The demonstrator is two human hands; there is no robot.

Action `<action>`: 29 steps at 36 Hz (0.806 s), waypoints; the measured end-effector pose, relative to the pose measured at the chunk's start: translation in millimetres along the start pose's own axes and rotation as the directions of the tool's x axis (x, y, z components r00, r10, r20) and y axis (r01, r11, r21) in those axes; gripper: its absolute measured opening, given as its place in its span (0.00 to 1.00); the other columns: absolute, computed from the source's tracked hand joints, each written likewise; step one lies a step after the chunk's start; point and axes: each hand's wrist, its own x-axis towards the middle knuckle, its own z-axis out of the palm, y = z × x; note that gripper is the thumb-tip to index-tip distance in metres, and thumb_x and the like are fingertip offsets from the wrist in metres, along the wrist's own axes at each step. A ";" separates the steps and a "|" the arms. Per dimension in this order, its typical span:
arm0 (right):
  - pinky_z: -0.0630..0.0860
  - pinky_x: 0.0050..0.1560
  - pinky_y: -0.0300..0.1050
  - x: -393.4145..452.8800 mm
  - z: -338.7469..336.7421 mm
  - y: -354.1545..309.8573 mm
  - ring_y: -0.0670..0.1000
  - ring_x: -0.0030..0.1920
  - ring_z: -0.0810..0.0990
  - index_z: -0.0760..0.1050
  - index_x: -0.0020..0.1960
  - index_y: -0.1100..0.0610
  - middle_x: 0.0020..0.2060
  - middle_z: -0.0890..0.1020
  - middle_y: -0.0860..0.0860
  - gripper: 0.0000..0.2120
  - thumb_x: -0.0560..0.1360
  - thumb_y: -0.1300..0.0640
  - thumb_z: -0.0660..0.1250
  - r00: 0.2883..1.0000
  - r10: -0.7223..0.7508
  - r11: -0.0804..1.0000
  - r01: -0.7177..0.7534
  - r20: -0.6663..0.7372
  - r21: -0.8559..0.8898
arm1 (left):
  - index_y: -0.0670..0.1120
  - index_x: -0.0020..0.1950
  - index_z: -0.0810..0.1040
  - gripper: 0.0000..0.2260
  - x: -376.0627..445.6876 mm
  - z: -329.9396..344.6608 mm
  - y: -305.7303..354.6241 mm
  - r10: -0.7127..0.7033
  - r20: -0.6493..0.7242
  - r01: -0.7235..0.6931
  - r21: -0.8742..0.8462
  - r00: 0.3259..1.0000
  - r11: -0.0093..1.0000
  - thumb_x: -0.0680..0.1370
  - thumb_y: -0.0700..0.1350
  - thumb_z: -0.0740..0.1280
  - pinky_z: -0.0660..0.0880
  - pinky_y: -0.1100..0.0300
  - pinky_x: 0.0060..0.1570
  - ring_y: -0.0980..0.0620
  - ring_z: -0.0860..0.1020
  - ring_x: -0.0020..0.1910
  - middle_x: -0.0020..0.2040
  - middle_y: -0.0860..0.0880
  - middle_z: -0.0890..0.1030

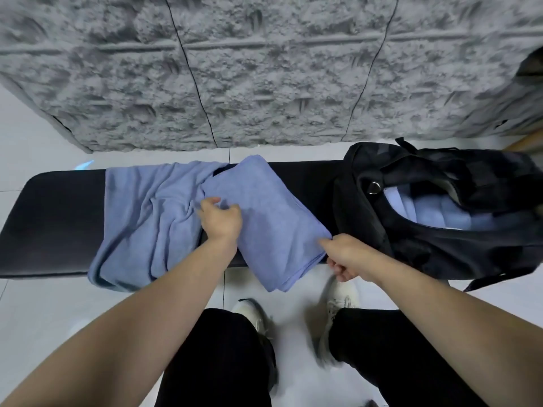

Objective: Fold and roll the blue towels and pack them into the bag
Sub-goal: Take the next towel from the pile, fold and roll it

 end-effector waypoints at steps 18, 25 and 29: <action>0.72 0.62 0.50 41.9 1.7 -70.7 0.55 0.61 0.73 0.65 0.69 0.52 0.61 0.74 0.53 0.28 0.73 0.45 0.69 0.865 -0.460 0.850 0.364 -0.199 -0.382 | 0.50 0.55 0.75 0.11 37.2 -5.8 15.3 0.005 0.146 0.015 -0.138 0.989 0.990 0.78 0.35 0.62 0.69 0.65 0.36 0.54 0.71 0.36 0.41 0.52 0.74; 0.67 0.34 0.43 68.9 1.3 -95.9 0.49 0.33 0.70 0.65 0.38 0.51 0.32 0.71 0.47 0.13 0.69 0.50 0.69 0.925 -0.355 0.914 0.312 -0.138 -0.258 | 0.49 0.56 0.79 0.19 68.1 7.4 29.0 0.143 0.282 -0.152 0.011 0.949 0.988 0.78 0.31 0.55 0.71 0.57 0.41 0.53 0.72 0.36 0.41 0.54 0.76; 0.65 0.33 0.42 82.0 0.9 -90.5 0.50 0.31 0.68 0.63 0.35 0.54 0.31 0.70 0.50 0.14 0.74 0.53 0.66 0.902 -0.398 0.913 0.373 -0.166 -0.165 | 0.50 0.63 0.77 0.24 77.2 15.9 43.2 0.242 0.327 -0.266 0.031 0.914 0.963 0.77 0.29 0.52 0.73 0.69 0.42 0.55 0.76 0.47 0.54 0.53 0.77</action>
